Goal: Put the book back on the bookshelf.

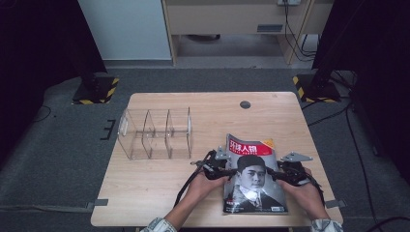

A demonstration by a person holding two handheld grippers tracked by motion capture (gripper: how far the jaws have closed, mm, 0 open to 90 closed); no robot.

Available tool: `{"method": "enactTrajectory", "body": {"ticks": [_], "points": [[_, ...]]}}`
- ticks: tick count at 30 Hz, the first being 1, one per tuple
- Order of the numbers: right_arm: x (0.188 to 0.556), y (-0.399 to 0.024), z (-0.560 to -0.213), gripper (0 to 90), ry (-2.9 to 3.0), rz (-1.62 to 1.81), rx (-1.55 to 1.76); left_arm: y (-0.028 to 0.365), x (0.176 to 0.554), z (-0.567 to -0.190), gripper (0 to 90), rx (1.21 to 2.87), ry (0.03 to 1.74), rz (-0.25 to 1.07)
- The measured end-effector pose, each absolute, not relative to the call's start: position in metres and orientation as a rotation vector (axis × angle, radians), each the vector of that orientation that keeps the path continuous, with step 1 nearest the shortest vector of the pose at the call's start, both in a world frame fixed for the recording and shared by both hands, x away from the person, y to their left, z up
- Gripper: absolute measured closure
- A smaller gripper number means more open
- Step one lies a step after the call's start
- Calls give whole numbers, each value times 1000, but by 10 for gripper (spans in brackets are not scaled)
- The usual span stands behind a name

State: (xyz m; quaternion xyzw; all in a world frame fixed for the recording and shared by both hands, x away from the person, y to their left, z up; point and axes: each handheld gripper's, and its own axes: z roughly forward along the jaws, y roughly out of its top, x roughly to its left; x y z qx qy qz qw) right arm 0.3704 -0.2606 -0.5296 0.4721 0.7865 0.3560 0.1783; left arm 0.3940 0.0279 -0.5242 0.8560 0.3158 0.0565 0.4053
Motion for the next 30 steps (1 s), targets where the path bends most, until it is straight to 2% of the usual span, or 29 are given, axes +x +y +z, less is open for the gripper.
{"method": "enactTrajectory", "body": {"ticks": [4,7,22,25,30], "points": [[372,-258,-531,455,2231,1019,1308,27,398,-522,518,2175,783,167],[374,-255,-531,455,2245,1023,1289,25,405,-521,420,2171,792,147],[374,-255,-532,455,2253,1033,1264,6,446,-507,223,2164,826,73],[374,-255,-532,454,2253,1038,1267,3,451,-503,293,2163,837,77],[375,-257,-533,451,2249,1054,1292,0,457,-499,514,2179,874,121]]}}
